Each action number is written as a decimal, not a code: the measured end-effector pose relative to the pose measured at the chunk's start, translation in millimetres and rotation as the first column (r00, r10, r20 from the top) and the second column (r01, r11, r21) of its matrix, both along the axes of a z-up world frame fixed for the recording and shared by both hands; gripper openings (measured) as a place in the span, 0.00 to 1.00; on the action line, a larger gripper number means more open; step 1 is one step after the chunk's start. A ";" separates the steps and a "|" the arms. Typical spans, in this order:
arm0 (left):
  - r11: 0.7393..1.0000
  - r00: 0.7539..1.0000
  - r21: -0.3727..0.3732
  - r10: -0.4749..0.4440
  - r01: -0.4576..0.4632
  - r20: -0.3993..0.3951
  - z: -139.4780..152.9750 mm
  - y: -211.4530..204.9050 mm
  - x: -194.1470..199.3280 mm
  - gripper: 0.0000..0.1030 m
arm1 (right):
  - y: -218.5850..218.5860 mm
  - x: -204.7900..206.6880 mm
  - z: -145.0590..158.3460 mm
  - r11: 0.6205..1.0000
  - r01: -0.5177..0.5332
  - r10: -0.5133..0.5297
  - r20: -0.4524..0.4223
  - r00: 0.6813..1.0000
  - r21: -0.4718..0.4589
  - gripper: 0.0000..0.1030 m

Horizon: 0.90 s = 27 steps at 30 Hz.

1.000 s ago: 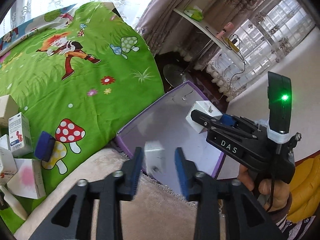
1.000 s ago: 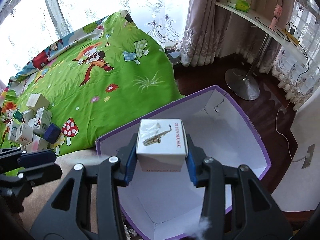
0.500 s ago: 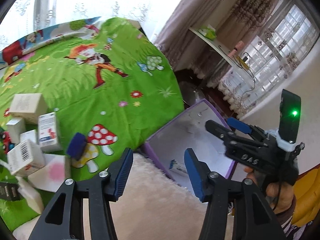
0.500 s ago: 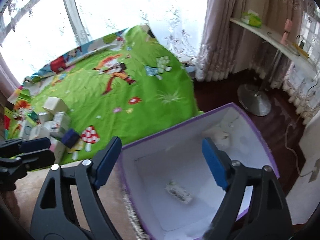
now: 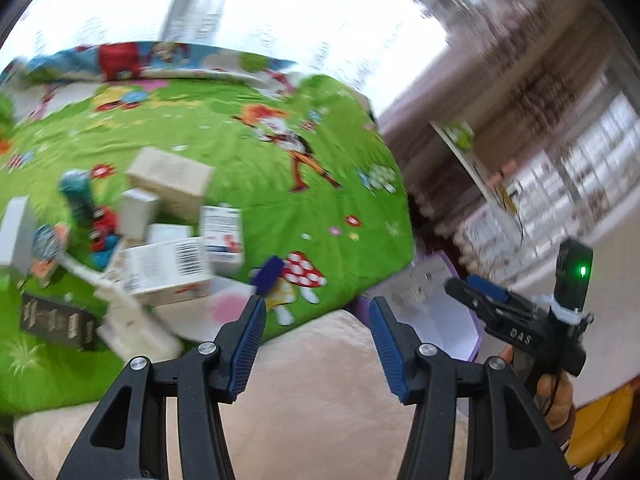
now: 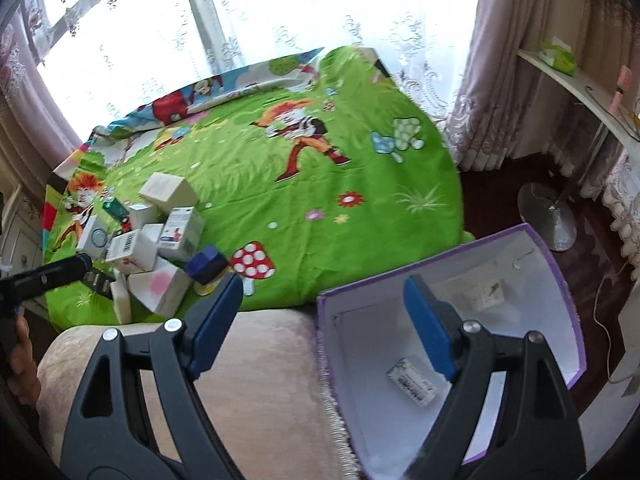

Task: Organize rigid objects
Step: 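Open both grippers over the purple box and return to the pile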

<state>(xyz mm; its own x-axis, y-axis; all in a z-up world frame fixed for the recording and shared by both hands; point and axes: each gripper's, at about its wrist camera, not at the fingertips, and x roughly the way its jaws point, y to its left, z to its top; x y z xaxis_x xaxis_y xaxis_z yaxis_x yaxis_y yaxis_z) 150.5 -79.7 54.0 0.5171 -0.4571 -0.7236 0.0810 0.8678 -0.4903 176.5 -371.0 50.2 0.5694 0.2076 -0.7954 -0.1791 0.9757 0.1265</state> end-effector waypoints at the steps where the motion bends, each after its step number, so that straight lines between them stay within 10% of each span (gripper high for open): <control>1: 1.000 1.000 0.000 0.028 -0.028 0.000 -0.3 9.8 -1.6 0.53 | 3.1 0.4 0.0 1.000 -0.007 0.007 -0.004 1.000 0.005 0.82; 14: 0.964 0.962 0.013 0.268 -0.267 -0.060 -18.9 110.4 -11.0 0.53 | 60.3 12.0 -0.5 0.992 -0.119 0.118 -0.033 0.993 -0.030 0.82; 27: 0.933 0.925 0.214 0.329 -0.288 -0.189 -61.3 147.2 -2.5 0.72 | 126.2 29.7 -18.6 0.972 -0.235 0.231 -0.112 0.966 -0.028 0.82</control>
<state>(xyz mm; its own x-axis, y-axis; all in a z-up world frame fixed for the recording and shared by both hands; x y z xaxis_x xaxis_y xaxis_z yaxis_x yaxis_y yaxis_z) 147.9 67.5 -7.2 0.4318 -0.1526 -0.8890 -0.2960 0.9070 -0.2995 206.2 -244.8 31.6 0.4197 0.2908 -0.8598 -0.3895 0.9133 0.1188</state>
